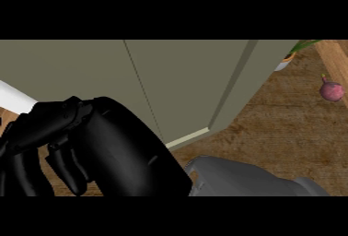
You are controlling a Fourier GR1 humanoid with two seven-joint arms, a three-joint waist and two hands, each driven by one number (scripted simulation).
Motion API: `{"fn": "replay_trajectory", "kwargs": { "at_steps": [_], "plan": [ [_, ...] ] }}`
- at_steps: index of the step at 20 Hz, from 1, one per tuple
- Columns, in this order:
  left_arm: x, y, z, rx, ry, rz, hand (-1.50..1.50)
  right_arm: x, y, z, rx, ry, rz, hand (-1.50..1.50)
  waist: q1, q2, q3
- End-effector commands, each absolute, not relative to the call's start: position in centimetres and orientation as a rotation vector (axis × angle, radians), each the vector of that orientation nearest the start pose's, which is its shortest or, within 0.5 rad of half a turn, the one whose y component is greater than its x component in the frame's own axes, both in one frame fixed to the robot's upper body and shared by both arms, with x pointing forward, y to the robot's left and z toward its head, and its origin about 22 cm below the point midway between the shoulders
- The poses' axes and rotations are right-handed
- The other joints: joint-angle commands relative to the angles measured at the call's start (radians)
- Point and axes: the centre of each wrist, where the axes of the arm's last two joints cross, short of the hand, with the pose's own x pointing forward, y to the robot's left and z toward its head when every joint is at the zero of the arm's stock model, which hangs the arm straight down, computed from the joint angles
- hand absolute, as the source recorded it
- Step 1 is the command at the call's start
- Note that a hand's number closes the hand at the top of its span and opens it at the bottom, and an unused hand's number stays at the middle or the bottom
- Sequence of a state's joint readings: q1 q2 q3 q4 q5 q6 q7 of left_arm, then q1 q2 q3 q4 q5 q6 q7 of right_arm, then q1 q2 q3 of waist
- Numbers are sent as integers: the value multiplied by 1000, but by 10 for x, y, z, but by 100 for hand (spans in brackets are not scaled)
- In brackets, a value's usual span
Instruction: Pick up the wine, place it into the cabinet and close the cabinet
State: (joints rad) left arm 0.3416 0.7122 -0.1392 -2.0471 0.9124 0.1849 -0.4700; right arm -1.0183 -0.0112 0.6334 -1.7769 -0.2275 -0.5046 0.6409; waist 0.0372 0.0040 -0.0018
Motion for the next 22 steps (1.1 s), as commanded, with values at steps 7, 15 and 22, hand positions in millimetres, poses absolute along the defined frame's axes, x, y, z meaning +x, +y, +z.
{"fn": "replay_trajectory", "kwargs": {
  "at_steps": [7,15,22],
  "plan": [
    [158,307,93,-227,-1942,234,-150,311,23,275,277,-1889,594,150,-8,0,1],
    [168,318,89,-211,-1953,223,-150,359,9,241,303,-1836,562,150,-14,2,1],
    [164,309,92,-224,-1952,197,-150,389,-20,249,235,-1860,530,150,-9,4,1]
  ]
}}
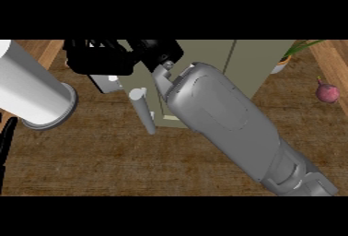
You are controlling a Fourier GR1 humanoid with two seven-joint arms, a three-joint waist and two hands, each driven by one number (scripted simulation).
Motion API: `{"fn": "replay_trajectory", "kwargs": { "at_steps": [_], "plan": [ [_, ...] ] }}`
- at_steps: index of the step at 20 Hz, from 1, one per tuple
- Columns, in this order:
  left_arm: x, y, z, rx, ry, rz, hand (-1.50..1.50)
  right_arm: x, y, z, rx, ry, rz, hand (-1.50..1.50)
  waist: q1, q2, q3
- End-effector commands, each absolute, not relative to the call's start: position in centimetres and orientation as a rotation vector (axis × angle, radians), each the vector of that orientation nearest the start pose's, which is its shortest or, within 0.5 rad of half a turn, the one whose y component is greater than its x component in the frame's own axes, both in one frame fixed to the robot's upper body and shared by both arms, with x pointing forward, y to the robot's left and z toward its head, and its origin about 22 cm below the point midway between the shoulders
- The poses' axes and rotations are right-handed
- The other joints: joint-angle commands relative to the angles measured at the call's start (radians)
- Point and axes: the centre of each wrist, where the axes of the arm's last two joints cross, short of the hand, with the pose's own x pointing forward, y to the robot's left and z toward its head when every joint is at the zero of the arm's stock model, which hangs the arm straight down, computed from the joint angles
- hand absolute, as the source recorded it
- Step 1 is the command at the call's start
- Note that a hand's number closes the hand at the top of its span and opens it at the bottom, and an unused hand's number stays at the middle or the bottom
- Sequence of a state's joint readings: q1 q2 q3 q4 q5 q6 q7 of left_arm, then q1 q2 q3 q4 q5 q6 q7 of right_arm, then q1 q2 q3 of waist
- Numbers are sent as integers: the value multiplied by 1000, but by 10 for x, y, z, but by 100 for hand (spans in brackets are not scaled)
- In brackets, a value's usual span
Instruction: Pick up the wine, place it into the cabinet and close the cabinet
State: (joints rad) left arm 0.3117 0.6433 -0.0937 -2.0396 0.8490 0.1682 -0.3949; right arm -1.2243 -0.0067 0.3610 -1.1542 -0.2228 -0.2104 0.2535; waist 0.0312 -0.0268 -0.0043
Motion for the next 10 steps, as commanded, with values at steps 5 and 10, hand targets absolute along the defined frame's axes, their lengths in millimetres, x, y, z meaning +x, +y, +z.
{"fn": "replay_trajectory", "kwargs": {
  "at_steps": [5,10],
  "plan": [
    [172,299,105,-234,-1967,209,-150,405,-42,228,123,-1876,604,150,-3,43,4],
    [172,305,94,-215,-1965,236,-150,402,-38,234,121,-1880,607,150,-7,35,3]
  ]
}}
